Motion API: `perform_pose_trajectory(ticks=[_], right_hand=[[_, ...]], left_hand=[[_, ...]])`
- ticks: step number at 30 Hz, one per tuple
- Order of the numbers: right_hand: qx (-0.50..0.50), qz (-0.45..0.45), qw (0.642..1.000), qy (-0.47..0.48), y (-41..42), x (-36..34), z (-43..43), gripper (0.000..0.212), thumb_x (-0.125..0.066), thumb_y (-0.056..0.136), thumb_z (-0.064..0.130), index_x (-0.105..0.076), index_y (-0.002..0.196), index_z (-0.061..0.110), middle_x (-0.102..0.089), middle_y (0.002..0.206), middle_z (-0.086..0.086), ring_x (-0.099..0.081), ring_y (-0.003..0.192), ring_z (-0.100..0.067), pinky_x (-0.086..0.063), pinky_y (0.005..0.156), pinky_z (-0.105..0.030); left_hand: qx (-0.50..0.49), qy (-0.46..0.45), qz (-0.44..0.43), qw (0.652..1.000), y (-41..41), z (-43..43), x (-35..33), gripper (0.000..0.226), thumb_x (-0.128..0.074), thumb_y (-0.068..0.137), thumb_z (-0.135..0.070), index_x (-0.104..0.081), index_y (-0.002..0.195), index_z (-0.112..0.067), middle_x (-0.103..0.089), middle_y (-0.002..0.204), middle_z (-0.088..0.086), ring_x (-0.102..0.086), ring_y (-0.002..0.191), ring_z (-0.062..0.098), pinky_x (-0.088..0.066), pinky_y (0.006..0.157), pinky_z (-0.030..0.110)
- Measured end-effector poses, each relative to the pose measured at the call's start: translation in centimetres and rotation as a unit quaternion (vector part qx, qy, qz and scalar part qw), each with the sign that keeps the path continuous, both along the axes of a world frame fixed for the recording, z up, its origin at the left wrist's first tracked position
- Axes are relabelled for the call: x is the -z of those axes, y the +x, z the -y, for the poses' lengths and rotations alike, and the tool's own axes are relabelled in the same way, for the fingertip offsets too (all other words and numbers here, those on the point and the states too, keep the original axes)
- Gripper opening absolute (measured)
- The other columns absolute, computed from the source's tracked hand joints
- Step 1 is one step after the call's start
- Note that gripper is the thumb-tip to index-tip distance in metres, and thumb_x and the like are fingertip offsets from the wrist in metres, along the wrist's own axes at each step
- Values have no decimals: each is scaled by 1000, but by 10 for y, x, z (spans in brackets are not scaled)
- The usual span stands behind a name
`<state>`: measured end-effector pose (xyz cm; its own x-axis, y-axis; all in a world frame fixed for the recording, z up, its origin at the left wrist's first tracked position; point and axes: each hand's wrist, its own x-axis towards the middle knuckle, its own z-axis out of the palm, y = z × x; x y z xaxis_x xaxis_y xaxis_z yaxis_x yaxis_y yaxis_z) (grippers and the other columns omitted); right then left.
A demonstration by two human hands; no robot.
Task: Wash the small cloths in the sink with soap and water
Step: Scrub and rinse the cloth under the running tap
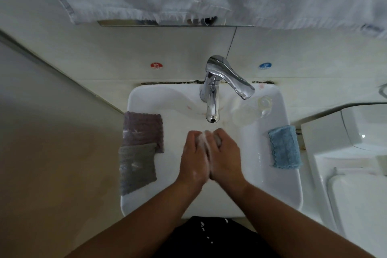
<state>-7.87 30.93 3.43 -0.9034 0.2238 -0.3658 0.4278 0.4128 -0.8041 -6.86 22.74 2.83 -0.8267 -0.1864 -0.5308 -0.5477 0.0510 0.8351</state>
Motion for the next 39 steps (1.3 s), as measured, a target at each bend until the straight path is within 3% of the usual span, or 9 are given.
perform_pose_trajectory(ticks=[4,9,14,20,24,26,30,35,39], right_hand=[[58,39,997,-14,-20,11,-15,39,-57,99,39,-51,71,13,-57,60,3,-52,58,-11,-40,63,-31],[-10,-5,1000,-28,11,-8,7,37,-58,100,40,-50,70,18,-60,63,3,-56,59,-8,-44,61,-27],[85,28,996,-19,-25,12,-17,43,-59,98,38,-44,65,16,-49,56,5,-44,55,-11,-37,62,-32],[-16,-26,999,-39,14,0,12,39,-62,97,42,-45,67,24,-55,60,9,-50,56,-7,-44,59,-29],[14,-35,999,18,-18,17,-11,37,-59,99,38,-52,72,15,-55,59,3,-47,55,-8,-38,59,-28],[7,-13,999,34,-25,27,-25,38,-58,99,41,-56,76,12,-59,65,1,-51,59,-10,-38,61,-29],[89,57,993,-43,-24,36,-38,45,-60,96,48,-56,74,9,-58,69,-2,-55,66,-16,-46,65,-34],[235,128,936,-231,-22,31,-20,40,-61,96,49,-63,85,11,-70,91,-14,-70,83,-31,-61,74,-45],[95,59,987,-115,3,14,0,33,-63,95,45,-61,84,14,-67,75,-4,-67,68,-20,-57,59,-36]], left_hand=[[47,42,-24,998,11,-11,-13,17,-46,91,-46,-52,93,-31,-63,88,4,-62,77,24,-53,63,45],[-17,-7,-1,1000,-12,6,2,6,-48,98,-31,-51,93,-30,-65,90,3,-64,86,26,-56,82,52],[56,60,-25,996,16,-12,-18,17,-48,96,-45,-52,94,-28,-59,78,3,-54,65,20,-46,53,42],[26,5,13,1000,-12,14,15,12,-52,97,-31,-52,93,-20,-64,86,7,-64,84,27,-56,83,46],[51,49,-1,998,8,1,-7,21,-48,105,-26,-53,85,-24,-60,73,4,-54,59,15,-45,47,30],[89,87,-12,992,13,4,-15,21,-53,103,-20,-52,83,-23,-55,69,-2,-48,53,10,-39,45,25],[34,167,36,985,1,26,0,15,-53,103,-16,-49,89,-16,-43,72,12,-32,48,14,-27,41,19],[25,44,42,998,9,22,22,11,-53,103,-29,-52,94,-22,-53,78,8,-40,49,12,-32,41,23],[-30,11,39,999,2,11,19,9,-49,98,-44,-52,91,-39,-63,90,6,-59,72,22,-49,54,37]])
